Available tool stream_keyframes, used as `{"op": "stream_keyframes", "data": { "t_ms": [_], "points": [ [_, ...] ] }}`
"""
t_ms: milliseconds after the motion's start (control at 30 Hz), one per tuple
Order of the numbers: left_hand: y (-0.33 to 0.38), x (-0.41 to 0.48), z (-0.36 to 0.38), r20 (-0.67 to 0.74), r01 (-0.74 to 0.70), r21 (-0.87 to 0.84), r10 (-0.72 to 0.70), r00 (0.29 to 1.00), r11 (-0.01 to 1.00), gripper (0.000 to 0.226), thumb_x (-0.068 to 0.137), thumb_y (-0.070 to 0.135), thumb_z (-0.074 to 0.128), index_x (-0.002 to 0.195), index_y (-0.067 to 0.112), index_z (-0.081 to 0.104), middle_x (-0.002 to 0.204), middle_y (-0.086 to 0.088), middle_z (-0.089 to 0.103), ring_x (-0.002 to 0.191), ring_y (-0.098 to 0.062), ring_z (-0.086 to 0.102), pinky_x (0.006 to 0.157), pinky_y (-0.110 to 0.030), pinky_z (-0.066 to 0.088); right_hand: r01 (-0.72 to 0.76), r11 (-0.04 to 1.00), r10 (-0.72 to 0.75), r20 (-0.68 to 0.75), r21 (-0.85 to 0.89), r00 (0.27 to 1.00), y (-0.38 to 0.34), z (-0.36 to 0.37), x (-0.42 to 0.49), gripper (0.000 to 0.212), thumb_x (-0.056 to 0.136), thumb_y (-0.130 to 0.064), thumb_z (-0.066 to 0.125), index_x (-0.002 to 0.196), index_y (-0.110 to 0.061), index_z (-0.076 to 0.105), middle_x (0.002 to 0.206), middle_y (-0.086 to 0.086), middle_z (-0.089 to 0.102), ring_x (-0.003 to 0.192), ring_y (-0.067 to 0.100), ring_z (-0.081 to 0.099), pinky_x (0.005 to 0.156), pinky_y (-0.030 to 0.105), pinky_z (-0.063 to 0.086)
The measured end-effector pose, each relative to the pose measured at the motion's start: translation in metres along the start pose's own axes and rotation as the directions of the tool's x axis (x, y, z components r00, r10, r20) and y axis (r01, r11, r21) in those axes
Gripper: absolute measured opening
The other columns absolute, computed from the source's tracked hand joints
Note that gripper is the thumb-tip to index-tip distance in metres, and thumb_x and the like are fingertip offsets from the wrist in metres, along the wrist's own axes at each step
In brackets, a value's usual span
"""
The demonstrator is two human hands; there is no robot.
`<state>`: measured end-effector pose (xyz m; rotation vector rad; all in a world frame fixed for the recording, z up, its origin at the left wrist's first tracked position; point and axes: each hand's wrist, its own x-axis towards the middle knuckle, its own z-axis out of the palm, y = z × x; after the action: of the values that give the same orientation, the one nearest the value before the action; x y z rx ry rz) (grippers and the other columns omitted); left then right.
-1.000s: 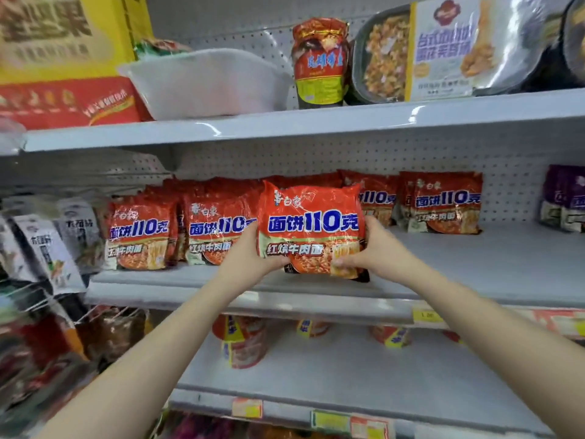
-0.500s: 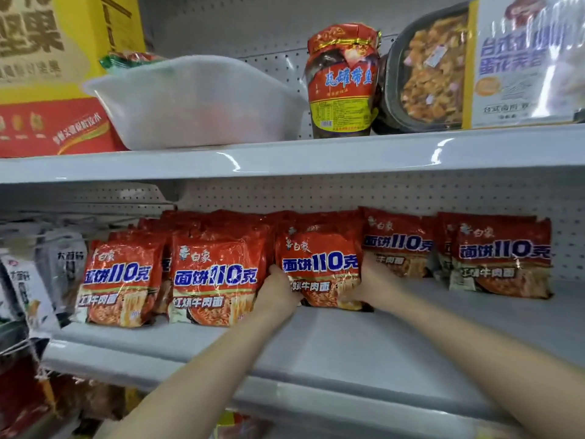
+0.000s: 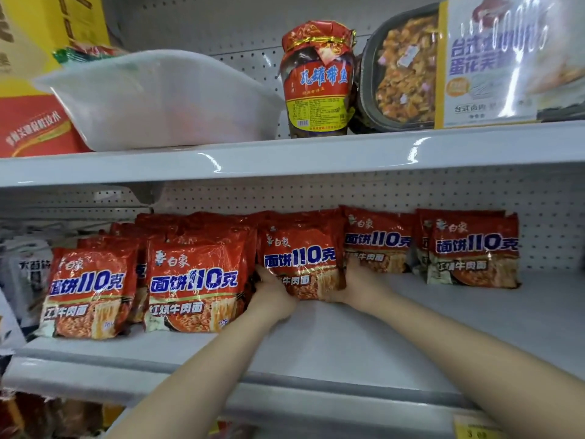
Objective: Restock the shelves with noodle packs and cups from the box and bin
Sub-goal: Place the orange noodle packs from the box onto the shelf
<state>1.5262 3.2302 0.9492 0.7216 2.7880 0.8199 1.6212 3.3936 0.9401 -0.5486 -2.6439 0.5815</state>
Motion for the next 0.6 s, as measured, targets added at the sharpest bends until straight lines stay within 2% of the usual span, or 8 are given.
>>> {"op": "stream_keyframes", "data": {
  "t_ms": [67,133,233,300,367,433,500,600],
  "points": [
    [0.006,-0.018,-0.005,0.083,0.008,0.047,-0.012,0.996,0.999,0.116,0.092,0.043,0.06,0.144,-0.001,-0.034,0.161,-0.026,0.006,0.147,-0.037,0.023,0.12,-0.041,0.024,-0.055,0.998,0.056,0.019,-0.014,0.998,0.0,-0.008,-0.019,0.088,0.072,-0.055,0.078,0.14,-0.021,0.034,0.121,-0.009,0.056,0.107,0.011,0.056,0.08,0.025,0.045],
    [0.012,-0.038,-0.012,0.157,-0.04,0.039,0.033,0.987,0.998,0.111,0.095,0.037,0.059,0.146,0.0,-0.031,0.162,-0.021,0.005,0.147,-0.035,0.022,0.119,-0.035,0.025,-0.143,0.989,0.144,0.008,-0.048,0.99,0.006,-0.015,-0.042,0.091,0.076,-0.054,0.076,0.143,-0.013,0.031,0.13,0.0,0.057,0.112,0.018,0.057,0.081,0.027,0.047],
    [0.016,-0.073,-0.025,0.147,-0.126,-0.085,0.137,0.98,0.988,0.096,0.098,0.038,0.056,0.155,0.005,-0.013,0.159,-0.016,0.028,0.141,-0.032,0.036,0.11,-0.034,0.034,-0.269,0.961,0.267,-0.036,-0.057,0.963,0.004,-0.03,-0.091,0.094,0.079,-0.058,0.069,0.15,-0.014,0.027,0.137,0.007,0.056,0.116,0.025,0.058,0.075,0.029,0.047],
    [0.014,-0.097,-0.032,0.041,-0.245,-0.153,0.254,0.966,0.957,0.083,0.097,0.044,0.056,0.156,0.007,0.009,0.154,-0.014,0.039,0.136,-0.032,0.044,0.107,-0.037,0.038,-0.306,0.951,0.3,-0.112,-0.045,0.947,0.0,-0.039,-0.131,0.083,0.085,-0.056,0.063,0.15,-0.016,0.031,0.139,0.006,0.054,0.119,0.026,0.057,0.079,0.031,0.048],
    [0.011,-0.12,-0.031,-0.016,-0.357,-0.175,0.36,0.933,0.917,0.072,0.098,0.046,0.054,0.152,0.009,0.023,0.15,-0.012,0.045,0.134,-0.031,0.047,0.104,-0.035,0.039,-0.292,0.956,0.282,-0.241,-0.005,0.929,-0.007,-0.047,-0.177,0.065,0.09,-0.05,0.059,0.144,-0.019,0.04,0.141,0.001,0.053,0.122,0.022,0.054,0.093,0.036,0.048],
    [0.012,-0.142,-0.021,-0.024,-0.444,-0.173,0.447,0.894,0.879,0.064,0.099,0.047,0.052,0.148,0.01,0.032,0.144,-0.012,0.052,0.129,-0.031,0.051,0.094,-0.031,0.039,-0.276,0.961,0.263,-0.355,0.013,0.897,-0.014,-0.05,-0.223,0.055,0.092,-0.045,0.057,0.14,-0.022,0.045,0.141,-0.003,0.051,0.125,0.019,0.051,0.099,0.038,0.046],
    [0.016,-0.168,-0.006,-0.045,-0.523,-0.192,0.525,0.85,0.83,0.057,0.1,0.043,0.052,0.145,0.011,0.037,0.139,-0.01,0.055,0.126,-0.028,0.053,0.091,-0.029,0.037,-0.291,0.956,0.276,-0.405,0.024,0.872,-0.017,-0.05,-0.268,0.052,0.092,-0.043,0.058,0.138,-0.021,0.047,0.14,-0.003,0.051,0.126,0.017,0.05,0.099,0.038,0.046],
    [0.029,-0.218,0.029,-0.054,-0.661,-0.242,0.671,0.74,0.71,0.051,0.1,0.036,0.053,0.145,0.014,0.041,0.138,-0.005,0.056,0.127,-0.023,0.052,0.102,-0.033,0.039,-0.376,0.926,0.351,-0.418,0.024,0.838,-0.01,-0.05,-0.336,0.049,0.09,-0.044,0.061,0.132,-0.021,0.051,0.132,-0.001,0.055,0.118,0.021,0.055,0.091,0.038,0.049]
  ]
}}
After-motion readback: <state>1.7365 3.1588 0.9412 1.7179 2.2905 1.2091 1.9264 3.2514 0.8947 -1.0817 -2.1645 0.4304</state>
